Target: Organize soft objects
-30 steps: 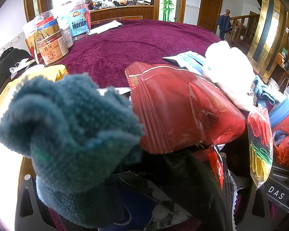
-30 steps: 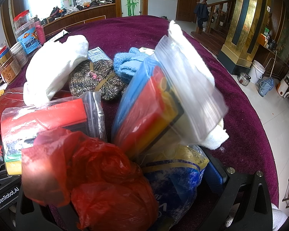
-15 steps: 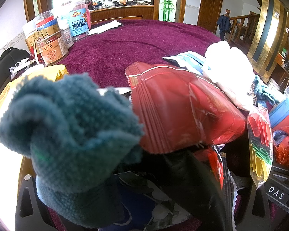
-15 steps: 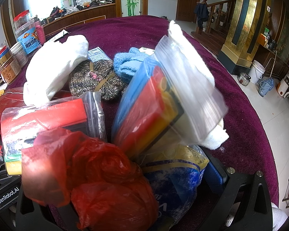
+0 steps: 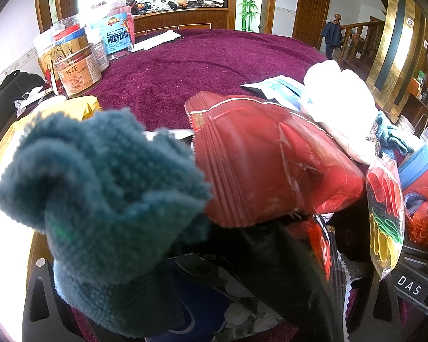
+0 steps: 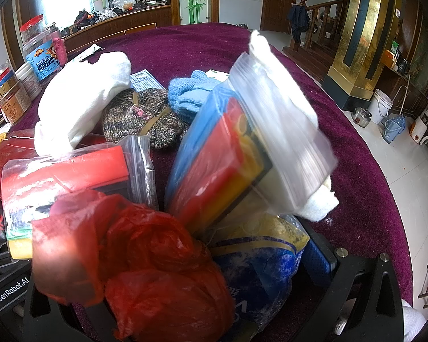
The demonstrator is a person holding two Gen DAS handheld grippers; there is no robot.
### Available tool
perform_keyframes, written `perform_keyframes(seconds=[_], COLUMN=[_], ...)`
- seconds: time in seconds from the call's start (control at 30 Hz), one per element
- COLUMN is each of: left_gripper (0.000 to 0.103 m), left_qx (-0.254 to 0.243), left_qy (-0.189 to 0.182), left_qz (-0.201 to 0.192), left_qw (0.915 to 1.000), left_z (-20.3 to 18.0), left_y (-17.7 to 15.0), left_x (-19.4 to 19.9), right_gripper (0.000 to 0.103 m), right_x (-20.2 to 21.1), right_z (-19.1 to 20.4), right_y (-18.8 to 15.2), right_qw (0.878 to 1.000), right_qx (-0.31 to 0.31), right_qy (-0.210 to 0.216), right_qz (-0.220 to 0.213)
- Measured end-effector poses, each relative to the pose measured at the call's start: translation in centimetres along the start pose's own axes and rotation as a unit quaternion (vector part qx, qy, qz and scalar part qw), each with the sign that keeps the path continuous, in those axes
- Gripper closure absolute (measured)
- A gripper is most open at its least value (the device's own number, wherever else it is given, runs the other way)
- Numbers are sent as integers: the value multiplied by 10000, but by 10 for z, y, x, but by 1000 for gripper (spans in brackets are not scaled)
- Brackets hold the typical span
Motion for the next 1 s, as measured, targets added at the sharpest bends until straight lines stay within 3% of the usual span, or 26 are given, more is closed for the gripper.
perform_keyframes(seconds=[0.4, 1.0], left_gripper=[1, 1], left_qx=[-83, -120], left_qy=[-50, -76], left_qz=[164, 80], left_qw=[9998, 9999], left_z=[-2, -2], left_y=[-7, -12], left_x=[5, 8], right_gripper=[0, 0], right_x=[0, 0], right_z=[0, 0], right_y=[0, 0], right_qw=[10000, 10000], right_qx=[-1, 0], right_qy=[0, 0], right_qz=[0, 0])
Point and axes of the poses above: each gripper's, at about its wrist camera, not at the fingertips, and x roughly against the way its jaws point, z to its left, y to its top, the point moved 7 cm from there along -x, roughly the way its jaws point, and after that the axes turned 5 degrees about z, right-handed, at the moved point
